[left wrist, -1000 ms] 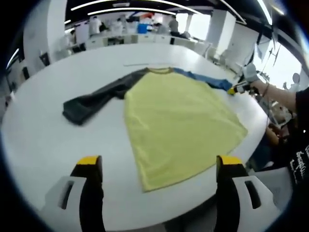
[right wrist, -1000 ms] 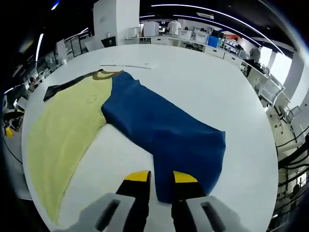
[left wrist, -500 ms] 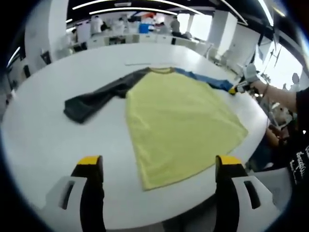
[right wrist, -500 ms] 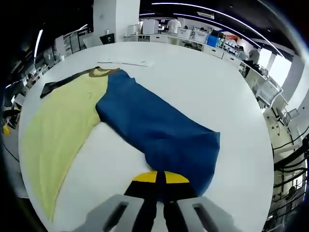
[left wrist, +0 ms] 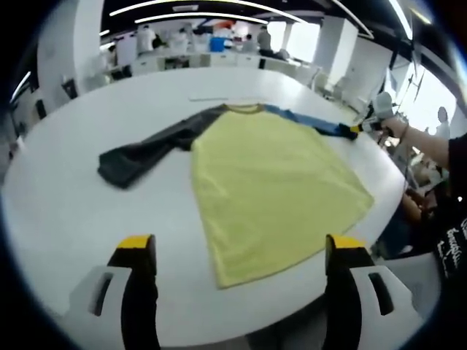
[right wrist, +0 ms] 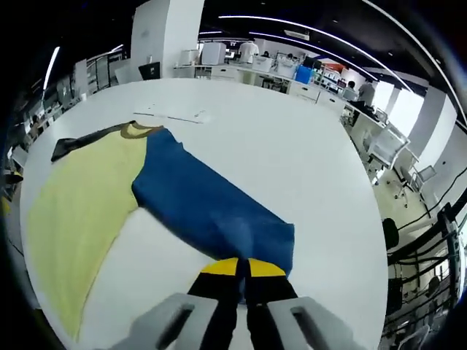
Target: Fold the garment on the visible template until the final outline fits inside the template.
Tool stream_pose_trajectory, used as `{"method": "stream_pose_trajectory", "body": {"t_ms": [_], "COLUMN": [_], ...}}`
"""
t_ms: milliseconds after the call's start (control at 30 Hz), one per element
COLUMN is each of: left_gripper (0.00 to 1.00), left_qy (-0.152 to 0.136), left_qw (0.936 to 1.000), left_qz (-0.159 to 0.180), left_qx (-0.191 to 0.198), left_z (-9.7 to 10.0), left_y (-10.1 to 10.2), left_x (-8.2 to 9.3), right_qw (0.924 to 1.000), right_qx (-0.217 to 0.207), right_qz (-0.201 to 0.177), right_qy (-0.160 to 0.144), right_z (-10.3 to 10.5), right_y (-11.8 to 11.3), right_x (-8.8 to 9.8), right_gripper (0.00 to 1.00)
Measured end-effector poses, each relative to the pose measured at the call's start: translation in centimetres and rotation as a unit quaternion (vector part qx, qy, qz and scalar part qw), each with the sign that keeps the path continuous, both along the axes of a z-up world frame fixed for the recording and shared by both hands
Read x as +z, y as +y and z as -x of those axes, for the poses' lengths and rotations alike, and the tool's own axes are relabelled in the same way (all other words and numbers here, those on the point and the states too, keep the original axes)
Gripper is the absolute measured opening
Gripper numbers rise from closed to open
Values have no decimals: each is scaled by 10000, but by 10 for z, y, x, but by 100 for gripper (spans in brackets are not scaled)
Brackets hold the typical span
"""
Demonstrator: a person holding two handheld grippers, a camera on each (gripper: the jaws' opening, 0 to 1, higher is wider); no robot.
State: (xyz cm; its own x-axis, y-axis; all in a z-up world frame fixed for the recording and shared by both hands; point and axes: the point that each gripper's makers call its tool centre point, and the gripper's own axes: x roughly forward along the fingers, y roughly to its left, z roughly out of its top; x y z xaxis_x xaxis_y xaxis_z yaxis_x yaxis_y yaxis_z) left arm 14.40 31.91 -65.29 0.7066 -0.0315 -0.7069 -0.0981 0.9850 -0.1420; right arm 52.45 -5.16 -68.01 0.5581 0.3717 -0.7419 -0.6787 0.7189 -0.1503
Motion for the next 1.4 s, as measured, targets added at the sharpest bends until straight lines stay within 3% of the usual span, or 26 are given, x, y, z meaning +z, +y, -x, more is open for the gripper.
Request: {"method": "stream_pose_trajectory", "body": {"t_ms": [300,767,1133,1400], "left_gripper": [93,94,95,94], "left_qy": [-2,35,67,89], "left_qw": [10000,10000,9999,9998], "left_qz": [9,-20,-75,-81], "left_qx": [-24,-27,-127,-151], "left_z": [3,4,3,4], "left_y": [-2,-1,-4,-4], "left_x": [0,0,0,0], "right_qw": [9984,9937,9917,9909], "right_qx": [-387,-737,-895,-1084], "right_qz": [284,748,886,802], "right_qy": [-293,-378,-261,33], "right_z": [-21,-31,-34,-35], "right_y": [-32,-71,-84,-90], "right_x": [14,21,15,2], "right_gripper": [0,0,0,0]}}
